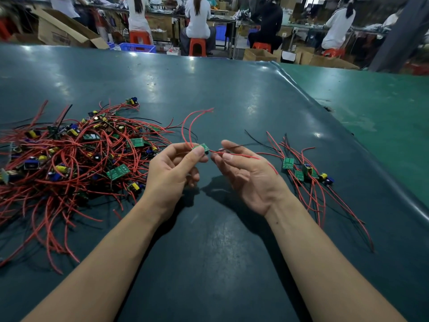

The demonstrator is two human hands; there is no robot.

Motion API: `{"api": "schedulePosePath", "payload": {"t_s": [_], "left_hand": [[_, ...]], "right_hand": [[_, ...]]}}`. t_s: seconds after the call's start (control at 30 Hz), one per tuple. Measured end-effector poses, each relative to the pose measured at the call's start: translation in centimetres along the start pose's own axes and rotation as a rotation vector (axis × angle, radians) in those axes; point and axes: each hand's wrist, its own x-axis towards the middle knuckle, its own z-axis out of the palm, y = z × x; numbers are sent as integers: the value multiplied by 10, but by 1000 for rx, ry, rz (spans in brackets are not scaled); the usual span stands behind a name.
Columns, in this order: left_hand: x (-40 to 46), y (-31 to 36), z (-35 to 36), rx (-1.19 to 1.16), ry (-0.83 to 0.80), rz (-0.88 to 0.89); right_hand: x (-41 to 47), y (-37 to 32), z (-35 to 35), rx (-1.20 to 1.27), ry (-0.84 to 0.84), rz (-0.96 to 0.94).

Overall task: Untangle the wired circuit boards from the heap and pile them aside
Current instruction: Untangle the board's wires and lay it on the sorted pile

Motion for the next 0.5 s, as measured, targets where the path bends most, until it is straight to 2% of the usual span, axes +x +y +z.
{"api": "schedulePosePath", "payload": {"t_s": [0.17,0.37,0.5], "left_hand": [[-1,-1,1,32,-28,-15],[-1,-2,2,9,-5,-50],[1,-2,3,-16,42,-37]], "right_hand": [[0,9,3,-79,12,43],[4,10,1,-235,160,-53],[8,4,-6,-180,226,-129]]}}
